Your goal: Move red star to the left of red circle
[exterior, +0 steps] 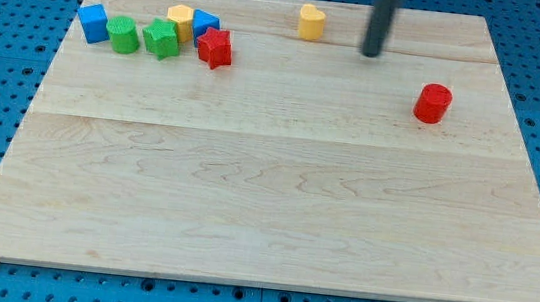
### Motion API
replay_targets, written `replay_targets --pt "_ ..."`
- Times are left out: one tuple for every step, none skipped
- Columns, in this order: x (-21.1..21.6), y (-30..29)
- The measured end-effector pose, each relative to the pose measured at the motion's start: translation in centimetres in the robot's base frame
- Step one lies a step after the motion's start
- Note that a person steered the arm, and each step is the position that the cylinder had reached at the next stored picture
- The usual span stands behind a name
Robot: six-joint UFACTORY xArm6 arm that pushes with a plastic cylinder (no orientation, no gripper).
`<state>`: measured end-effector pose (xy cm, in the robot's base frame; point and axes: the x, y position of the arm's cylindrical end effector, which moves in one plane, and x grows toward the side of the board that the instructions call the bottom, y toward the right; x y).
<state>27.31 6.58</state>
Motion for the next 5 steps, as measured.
replay_targets --pt "0.7 -14.2" --pt "1.0 -18.3" --pt "2.0 -19.0" --pt "4.0 -21.2" --pt "5.7 -20.7"
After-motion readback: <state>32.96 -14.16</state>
